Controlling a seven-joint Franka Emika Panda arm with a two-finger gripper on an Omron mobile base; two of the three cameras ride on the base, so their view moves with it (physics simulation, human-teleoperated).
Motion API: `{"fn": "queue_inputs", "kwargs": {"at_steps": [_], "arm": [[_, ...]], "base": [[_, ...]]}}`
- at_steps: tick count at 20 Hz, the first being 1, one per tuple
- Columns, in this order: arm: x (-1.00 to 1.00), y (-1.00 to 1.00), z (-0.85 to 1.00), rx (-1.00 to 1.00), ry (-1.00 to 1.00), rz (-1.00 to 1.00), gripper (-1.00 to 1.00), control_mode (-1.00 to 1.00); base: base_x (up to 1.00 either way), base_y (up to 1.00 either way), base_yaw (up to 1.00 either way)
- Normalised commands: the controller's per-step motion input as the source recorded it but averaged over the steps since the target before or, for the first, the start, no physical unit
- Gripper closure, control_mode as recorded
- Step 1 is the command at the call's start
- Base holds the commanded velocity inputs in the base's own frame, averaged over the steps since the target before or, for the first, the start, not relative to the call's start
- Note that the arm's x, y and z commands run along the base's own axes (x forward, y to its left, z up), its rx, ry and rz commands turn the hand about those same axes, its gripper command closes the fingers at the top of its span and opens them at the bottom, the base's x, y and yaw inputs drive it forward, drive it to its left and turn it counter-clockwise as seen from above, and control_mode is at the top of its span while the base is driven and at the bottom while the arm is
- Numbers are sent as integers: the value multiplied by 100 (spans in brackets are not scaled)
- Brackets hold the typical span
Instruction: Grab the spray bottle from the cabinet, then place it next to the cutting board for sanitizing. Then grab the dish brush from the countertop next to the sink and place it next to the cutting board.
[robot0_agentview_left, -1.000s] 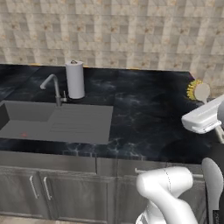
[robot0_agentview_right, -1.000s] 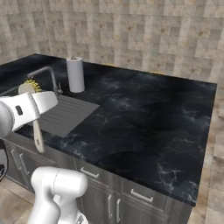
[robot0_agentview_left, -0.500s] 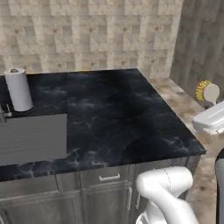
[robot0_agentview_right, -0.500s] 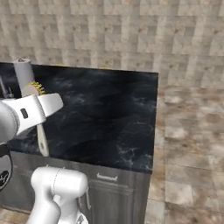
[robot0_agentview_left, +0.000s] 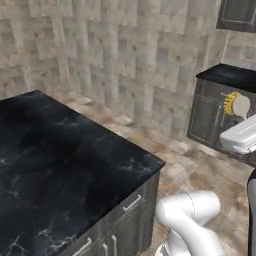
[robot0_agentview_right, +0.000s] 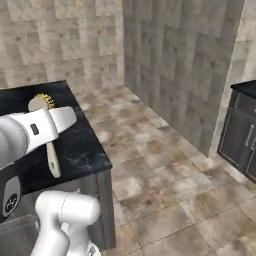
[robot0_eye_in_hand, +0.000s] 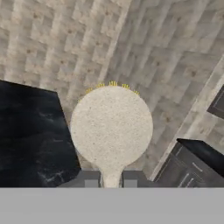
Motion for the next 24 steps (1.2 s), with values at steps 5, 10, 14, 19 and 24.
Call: {"fn": "queue_inputs", "kwargs": {"at_steps": [5, 10, 14, 19, 24], "arm": [[0, 0, 0, 0, 0, 0, 100, 100], [0, 0, 0, 0, 0, 0, 100, 100], [0, 0, 0, 0, 0, 0, 100, 100], [0, 0, 0, 0, 0, 0, 100, 100], [0, 0, 0, 0, 0, 0, 100, 100]], "base": [[0, 0, -98], [0, -9, -94], [31, -13, -76], [90, -43, -41], [100, -22, -2]]}}
